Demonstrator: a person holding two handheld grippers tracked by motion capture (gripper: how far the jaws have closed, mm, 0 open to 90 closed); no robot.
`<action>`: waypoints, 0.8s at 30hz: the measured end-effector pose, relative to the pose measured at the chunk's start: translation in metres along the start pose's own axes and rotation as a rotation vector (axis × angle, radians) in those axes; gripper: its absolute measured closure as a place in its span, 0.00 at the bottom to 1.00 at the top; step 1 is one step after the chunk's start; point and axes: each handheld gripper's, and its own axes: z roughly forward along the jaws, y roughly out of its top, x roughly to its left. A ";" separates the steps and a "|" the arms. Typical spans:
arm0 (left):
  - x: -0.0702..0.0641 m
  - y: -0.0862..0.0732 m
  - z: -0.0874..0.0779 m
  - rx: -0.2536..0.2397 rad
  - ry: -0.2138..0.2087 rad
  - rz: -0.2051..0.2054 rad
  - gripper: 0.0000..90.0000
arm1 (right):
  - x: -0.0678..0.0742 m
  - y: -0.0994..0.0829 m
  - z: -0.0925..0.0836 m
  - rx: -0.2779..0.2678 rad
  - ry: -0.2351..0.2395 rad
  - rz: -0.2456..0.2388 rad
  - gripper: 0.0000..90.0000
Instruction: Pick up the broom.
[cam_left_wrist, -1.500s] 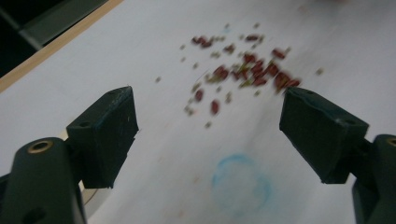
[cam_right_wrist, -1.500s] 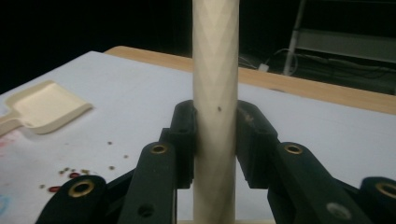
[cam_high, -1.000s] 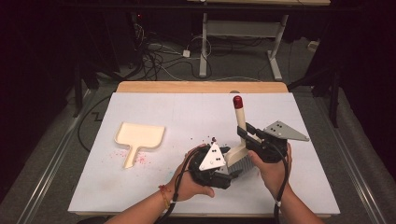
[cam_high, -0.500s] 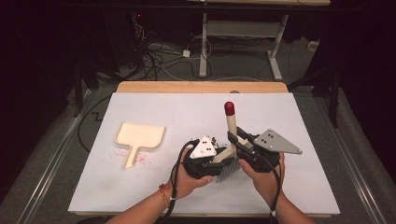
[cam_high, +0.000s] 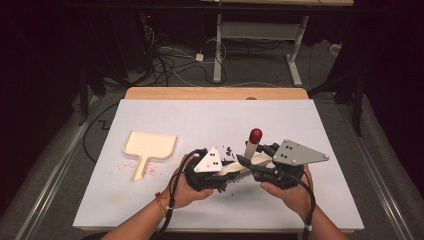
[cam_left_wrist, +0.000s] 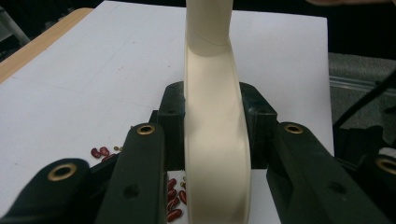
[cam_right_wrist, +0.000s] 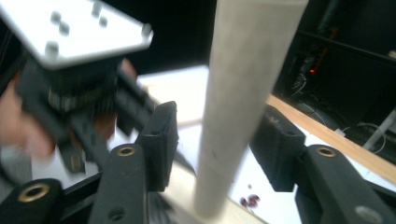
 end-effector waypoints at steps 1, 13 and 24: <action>0.001 -0.001 -0.002 0.005 -0.009 0.008 0.73 | 0.000 0.000 0.000 0.000 0.000 0.000 0.58; 0.000 -0.021 -0.018 0.053 -0.132 0.083 0.73 | -0.007 -0.037 0.020 0.294 0.281 -0.143 0.51; 0.000 -0.021 -0.021 0.080 -0.187 0.134 0.67 | 0.004 -0.046 0.041 0.328 0.466 -0.185 0.74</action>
